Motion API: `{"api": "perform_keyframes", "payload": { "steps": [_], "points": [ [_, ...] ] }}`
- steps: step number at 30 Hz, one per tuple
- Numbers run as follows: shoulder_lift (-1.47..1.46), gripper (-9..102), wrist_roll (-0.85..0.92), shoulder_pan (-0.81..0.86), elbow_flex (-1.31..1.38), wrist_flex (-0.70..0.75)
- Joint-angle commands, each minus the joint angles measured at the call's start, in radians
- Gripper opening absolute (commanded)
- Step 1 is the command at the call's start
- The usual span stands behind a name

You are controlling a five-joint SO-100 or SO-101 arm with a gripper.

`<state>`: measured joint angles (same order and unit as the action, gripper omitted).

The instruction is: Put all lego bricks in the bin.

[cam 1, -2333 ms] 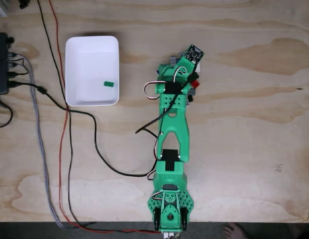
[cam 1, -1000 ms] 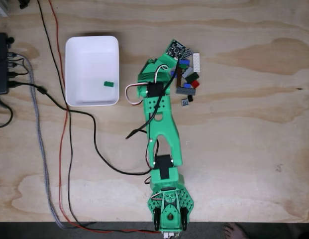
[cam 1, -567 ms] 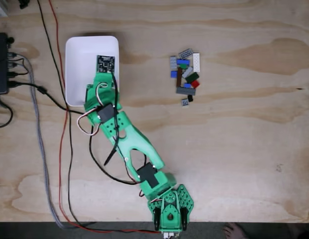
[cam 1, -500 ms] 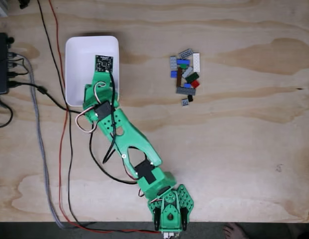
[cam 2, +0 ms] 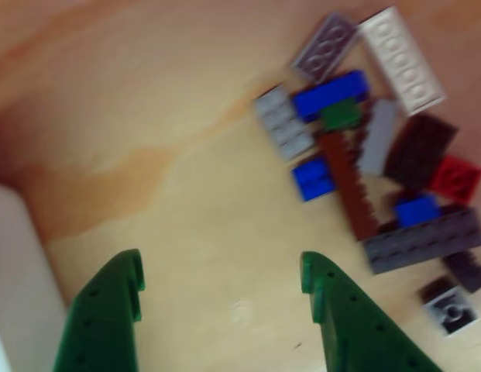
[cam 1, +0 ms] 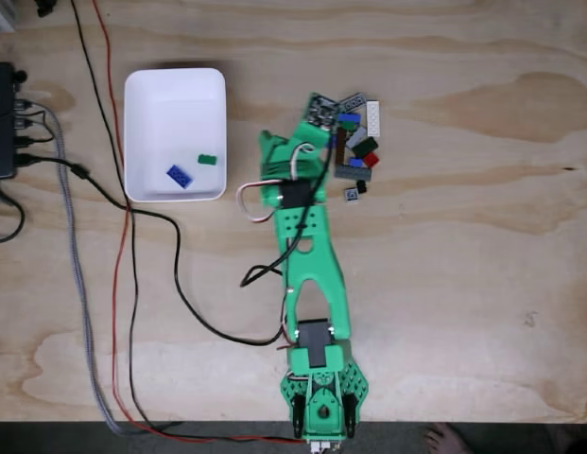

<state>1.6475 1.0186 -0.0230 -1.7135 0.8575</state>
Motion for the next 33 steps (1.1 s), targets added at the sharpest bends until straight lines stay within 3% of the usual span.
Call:
{"api": "perform_keyframes", "payload": {
  "steps": [1,5,13,33],
  "points": [
    [-0.077,24,0.11,0.097,0.046,-0.052],
    [-0.176,24,0.184,0.078,0.158,0.048],
    [-0.253,23,0.328,0.071,0.141,0.052],
    [-0.351,16,0.408,0.112,0.103,-0.109]
  ]
}}
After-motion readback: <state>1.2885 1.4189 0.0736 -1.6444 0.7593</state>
